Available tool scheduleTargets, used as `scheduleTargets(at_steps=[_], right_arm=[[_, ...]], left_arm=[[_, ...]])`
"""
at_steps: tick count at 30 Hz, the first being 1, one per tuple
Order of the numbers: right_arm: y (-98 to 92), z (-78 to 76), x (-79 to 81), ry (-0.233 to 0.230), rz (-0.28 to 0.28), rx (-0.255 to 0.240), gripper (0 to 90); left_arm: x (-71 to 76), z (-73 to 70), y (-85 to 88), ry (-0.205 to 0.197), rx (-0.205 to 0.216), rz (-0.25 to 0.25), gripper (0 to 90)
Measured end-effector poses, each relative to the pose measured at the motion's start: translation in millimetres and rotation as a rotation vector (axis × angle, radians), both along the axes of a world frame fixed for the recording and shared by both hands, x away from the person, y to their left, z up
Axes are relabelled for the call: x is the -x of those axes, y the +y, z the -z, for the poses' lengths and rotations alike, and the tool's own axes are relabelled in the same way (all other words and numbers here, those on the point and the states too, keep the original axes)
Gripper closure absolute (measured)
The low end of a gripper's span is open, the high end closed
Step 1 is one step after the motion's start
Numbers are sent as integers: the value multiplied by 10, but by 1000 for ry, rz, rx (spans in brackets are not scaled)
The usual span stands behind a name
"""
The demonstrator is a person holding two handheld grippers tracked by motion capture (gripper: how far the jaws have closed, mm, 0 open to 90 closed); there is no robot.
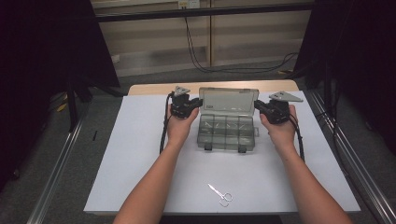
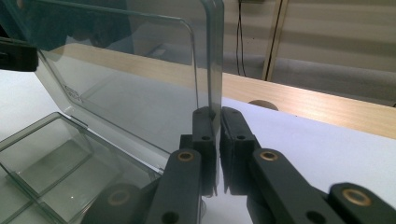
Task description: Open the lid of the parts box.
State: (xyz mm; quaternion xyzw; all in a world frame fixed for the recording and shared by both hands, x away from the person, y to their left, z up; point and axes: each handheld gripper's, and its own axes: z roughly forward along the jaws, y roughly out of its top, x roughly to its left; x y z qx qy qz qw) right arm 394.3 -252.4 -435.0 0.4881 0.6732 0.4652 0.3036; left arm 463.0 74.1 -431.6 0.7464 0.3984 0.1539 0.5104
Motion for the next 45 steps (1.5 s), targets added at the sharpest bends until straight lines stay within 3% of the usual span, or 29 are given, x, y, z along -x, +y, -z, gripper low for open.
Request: scheduleTargets(at_steps=[2,5,7,8,11,19,21,22,24,26,27,31,32,34,36,38,40,42,43,44,45], right_arm=[[-7,0,-3,1,-4,-3,856],[-13,-6,-8,10,-4,-10,855],[-12,-12,-9,14,-2,-9,855],[-9,-16,-12,17,0,-4,855],[-9,-33,-38,33,4,-2,857],[-41,-45,-99,59,-4,-28,856],[-46,-44,-115,63,-12,-40,851],[-45,-44,-125,63,-9,-38,854],[-27,-44,-134,62,-8,-28,858],[-8,-47,-132,60,4,-17,859],[-9,-46,-133,58,5,-16,859],[-10,-43,-129,57,2,-13,858],[-13,-42,-131,55,3,-13,859],[-20,-39,-131,56,6,-21,860],[-16,-38,-130,56,7,-19,861],[-6,-40,-128,55,8,-14,861],[-12,-40,-130,53,6,-15,861],[-17,-40,-130,54,2,-17,861],[-19,-40,-132,53,1,-16,861],[-20,-40,-131,54,1,-18,861],[-20,-38,-132,53,4,-18,861]], left_arm=[[-10,13,-5,-5,-12,1,784],[-23,39,8,9,30,-12,835],[-13,33,-6,2,14,-23,846],[-5,20,-9,-6,-20,-22,853],[17,3,-28,-12,-42,-30,863],[109,2,-12,27,-17,-54,899],[91,22,-27,38,-1,5,900],[113,26,-94,13,-61,2,900],[140,12,-137,-31,-109,-30,900],[131,3,-115,-34,-19,-44,817],[131,-4,-108,-39,-9,-45,789],[154,-22,-121,-98,-10,-46,636],[151,-29,-102,-106,-39,-51,615],[140,-34,-55,-114,-12,-69,586],[113,-20,-25,-94,-1,-102,576],[52,21,-25,-51,20,-90,568],[-16,61,-30,-27,3,-61,569],[-83,99,-36,8,31,-14,589],[-129,121,-27,35,55,49,588],[-156,138,-42,60,74,70,585],[-164,146,-44,54,62,68,573]])
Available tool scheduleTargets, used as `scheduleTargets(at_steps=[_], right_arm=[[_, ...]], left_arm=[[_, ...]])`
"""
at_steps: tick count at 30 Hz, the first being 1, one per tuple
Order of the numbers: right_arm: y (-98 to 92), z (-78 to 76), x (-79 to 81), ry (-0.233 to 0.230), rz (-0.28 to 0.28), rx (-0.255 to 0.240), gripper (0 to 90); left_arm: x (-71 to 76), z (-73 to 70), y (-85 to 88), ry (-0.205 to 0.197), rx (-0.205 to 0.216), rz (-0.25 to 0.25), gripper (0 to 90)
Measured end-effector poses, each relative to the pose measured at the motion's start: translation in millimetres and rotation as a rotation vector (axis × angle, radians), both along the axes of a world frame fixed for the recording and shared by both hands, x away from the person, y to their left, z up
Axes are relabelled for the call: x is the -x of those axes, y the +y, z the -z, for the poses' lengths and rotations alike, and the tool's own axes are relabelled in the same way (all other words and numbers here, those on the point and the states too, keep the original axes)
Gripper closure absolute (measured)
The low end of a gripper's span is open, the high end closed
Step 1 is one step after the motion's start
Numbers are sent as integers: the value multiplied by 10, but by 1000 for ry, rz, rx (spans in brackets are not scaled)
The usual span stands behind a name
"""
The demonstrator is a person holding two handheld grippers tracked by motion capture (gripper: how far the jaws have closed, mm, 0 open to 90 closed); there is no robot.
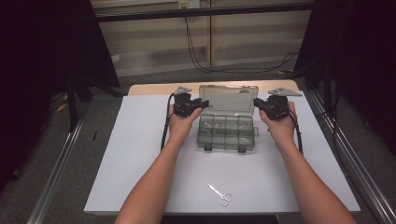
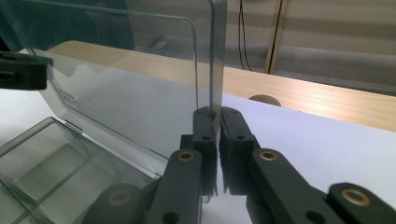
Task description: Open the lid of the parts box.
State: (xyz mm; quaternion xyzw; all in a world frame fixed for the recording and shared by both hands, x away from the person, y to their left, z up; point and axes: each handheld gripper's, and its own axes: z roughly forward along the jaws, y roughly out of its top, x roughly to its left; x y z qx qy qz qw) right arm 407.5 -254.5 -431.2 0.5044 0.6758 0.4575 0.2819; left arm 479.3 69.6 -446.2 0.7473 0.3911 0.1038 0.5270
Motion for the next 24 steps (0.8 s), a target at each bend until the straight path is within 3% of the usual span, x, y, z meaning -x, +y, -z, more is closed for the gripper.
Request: scheduleTargets(at_steps=[6,11,14,17,19,24], right_arm=[[-12,18,-22,2,-1,-25,861],[-34,35,-41,4,8,-49,863],[-42,46,-51,7,5,-68,859],[-26,71,-61,26,5,-55,866],[-14,117,-78,41,-1,-49,836],[19,190,-112,55,15,-44,791]], left_arm=[[27,-7,42,-45,-53,19,693],[80,-40,93,-71,-55,39,765],[91,-34,102,-67,-61,26,784],[81,-3,120,-41,-78,-3,829],[63,35,144,-20,-52,-6,834],[47,35,123,-16,-61,-13,838]])
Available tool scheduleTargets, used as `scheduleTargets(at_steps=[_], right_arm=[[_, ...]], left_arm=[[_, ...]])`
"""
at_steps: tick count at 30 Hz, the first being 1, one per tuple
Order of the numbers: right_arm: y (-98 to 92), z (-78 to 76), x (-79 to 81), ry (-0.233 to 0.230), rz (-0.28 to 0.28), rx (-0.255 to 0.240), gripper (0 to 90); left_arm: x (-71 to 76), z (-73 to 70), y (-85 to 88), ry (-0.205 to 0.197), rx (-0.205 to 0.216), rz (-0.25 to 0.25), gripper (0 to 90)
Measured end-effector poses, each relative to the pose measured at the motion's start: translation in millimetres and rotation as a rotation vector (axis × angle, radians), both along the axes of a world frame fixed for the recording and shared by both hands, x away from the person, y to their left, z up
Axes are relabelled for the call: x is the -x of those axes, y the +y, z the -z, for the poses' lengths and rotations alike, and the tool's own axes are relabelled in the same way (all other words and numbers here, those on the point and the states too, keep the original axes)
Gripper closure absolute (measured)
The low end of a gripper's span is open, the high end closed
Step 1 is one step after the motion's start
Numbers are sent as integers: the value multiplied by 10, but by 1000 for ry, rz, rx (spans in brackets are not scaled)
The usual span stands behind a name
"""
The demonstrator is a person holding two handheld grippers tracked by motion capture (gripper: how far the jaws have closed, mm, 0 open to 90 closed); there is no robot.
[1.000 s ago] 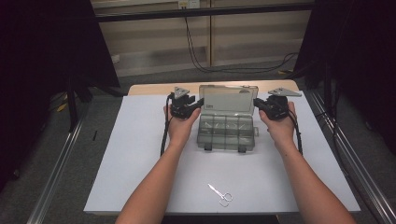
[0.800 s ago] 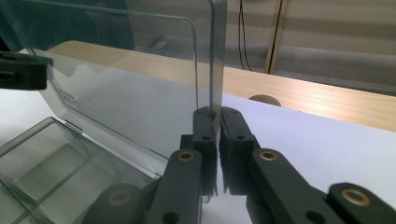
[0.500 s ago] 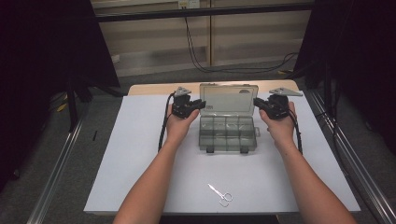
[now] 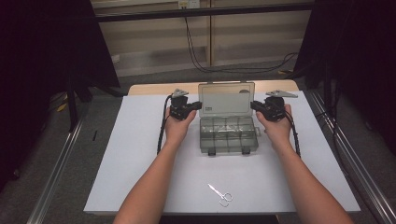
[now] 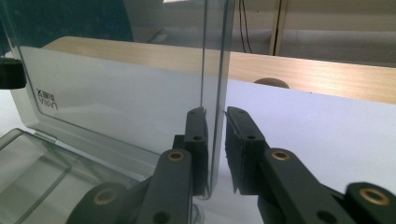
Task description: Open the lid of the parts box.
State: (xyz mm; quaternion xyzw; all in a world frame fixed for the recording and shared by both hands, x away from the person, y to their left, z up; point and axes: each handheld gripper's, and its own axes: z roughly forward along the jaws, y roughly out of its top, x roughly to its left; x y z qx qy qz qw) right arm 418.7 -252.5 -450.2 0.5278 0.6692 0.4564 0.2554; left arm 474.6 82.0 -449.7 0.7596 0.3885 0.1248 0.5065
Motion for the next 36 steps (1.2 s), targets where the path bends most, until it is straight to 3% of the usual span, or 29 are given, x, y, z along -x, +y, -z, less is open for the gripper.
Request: scheduleTargets(at_steps=[4,7,11,15,18,24,25,27,36], right_arm=[[-8,-2,-13,-14,16,-26,795],[-10,12,-28,-8,15,-30,827],[9,98,-76,45,29,-28,832],[10,118,-103,80,49,-70,873],[8,90,-105,99,50,-47,877],[9,62,-116,125,44,-39,879],[15,58,-117,127,49,-37,879],[20,50,-118,137,51,-37,879],[6,61,-162,161,53,-58,876]], left_arm=[[-10,-9,-16,8,-21,-16,841],[-14,-2,-28,16,-7,-21,843],[-23,-12,-41,26,-9,-23,845],[-41,-8,-46,47,2,-34,845],[-42,-12,-62,52,-8,-53,844],[-21,-5,-125,71,-47,-104,837],[-20,4,-134,75,-78,-100,835],[-18,17,-147,91,-98,-100,831],[-51,31,-138,169,-38,-133,845]])
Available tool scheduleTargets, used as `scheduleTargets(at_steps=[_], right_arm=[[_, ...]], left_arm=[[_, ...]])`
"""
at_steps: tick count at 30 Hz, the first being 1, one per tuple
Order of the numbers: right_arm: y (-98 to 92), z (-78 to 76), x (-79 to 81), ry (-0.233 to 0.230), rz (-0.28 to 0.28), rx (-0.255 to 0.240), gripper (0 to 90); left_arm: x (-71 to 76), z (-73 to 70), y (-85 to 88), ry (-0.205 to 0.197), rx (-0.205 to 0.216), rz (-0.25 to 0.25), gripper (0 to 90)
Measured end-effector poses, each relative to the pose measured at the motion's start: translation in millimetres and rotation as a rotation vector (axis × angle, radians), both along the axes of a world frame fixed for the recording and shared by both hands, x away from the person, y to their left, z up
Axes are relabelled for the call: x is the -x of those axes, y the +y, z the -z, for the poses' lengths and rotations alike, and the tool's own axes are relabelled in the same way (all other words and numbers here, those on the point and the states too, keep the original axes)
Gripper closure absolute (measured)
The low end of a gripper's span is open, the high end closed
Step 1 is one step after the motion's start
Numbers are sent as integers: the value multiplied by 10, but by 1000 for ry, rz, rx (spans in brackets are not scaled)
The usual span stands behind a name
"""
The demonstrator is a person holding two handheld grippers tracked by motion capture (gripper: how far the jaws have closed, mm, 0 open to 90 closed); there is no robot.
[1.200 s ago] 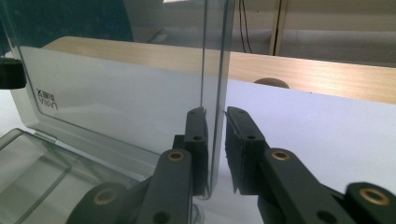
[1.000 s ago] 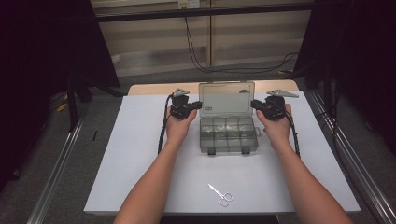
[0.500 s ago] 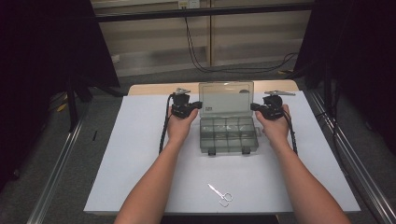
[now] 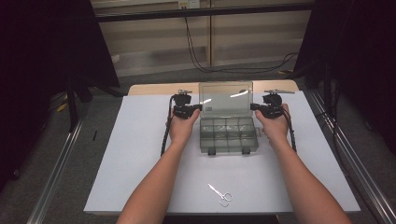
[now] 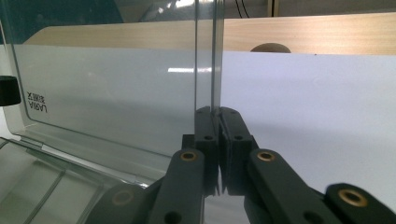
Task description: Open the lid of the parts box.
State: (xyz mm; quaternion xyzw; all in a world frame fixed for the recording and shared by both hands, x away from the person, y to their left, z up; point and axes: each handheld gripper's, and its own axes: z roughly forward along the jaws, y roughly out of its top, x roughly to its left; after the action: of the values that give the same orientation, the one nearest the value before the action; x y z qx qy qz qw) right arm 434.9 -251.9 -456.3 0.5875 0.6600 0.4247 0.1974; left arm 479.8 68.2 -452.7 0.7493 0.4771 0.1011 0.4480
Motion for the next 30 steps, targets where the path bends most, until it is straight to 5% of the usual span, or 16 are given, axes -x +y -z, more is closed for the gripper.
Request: scheduleTargets(at_steps=[9,17,30], right_arm=[[-51,30,-59,34,-2,-56,868],[-52,24,-118,77,4,-64,867],[-73,88,-197,101,20,-98,864]], left_arm=[[-48,14,13,79,55,-37,853],[-98,-2,0,114,33,-38,853],[-212,80,42,189,116,-47,845]])
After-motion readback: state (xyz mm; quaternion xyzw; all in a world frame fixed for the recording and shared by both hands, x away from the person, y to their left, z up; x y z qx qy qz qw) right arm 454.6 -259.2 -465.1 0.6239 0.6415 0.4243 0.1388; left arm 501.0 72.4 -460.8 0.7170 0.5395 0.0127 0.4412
